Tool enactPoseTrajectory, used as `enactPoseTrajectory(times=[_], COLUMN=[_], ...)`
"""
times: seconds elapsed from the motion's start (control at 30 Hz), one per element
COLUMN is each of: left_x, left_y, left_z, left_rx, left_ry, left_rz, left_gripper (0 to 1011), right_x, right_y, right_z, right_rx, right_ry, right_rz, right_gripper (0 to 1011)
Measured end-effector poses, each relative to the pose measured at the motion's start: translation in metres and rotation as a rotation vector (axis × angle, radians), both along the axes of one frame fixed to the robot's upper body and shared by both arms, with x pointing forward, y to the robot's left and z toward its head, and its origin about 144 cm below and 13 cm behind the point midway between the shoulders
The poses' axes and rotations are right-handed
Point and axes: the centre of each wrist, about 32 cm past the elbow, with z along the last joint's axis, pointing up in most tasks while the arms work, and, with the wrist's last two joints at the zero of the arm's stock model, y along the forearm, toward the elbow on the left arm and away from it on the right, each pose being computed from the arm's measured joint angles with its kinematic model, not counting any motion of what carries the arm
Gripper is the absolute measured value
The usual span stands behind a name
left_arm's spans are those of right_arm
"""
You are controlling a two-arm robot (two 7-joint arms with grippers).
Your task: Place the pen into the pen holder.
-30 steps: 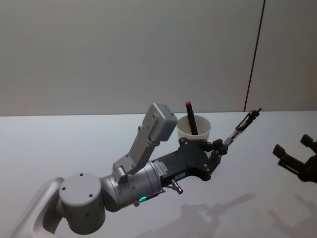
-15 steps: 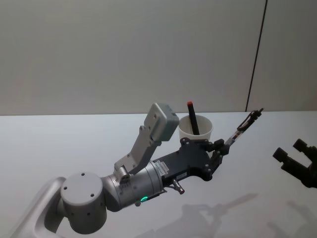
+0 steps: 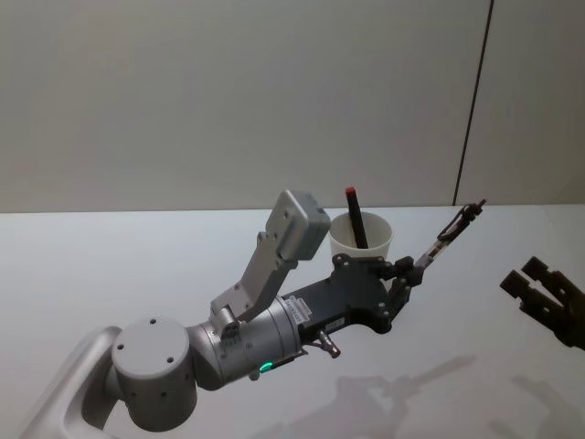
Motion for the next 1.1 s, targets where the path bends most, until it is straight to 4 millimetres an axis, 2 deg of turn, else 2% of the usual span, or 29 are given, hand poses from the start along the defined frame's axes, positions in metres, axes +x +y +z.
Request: enactPoseTrajectory(times=[0.53, 1.1], left_x=[0.0, 0.0], left_y=[0.0, 0.0], left_z=[0.0, 0.0], left_rx=[0.0, 0.0], left_ry=[0.0, 0.0], left_rz=[0.0, 0.0], left_gripper=[125, 125], right_x=[0.027, 0.051], right_y=[0.008, 0.024], right_z=[-0.015, -0.018], right_rx=[0.148, 0.206], right_ry=[0.01, 0.017], right_rz=[0.099, 0.14], right_gripper=[1001, 1001])
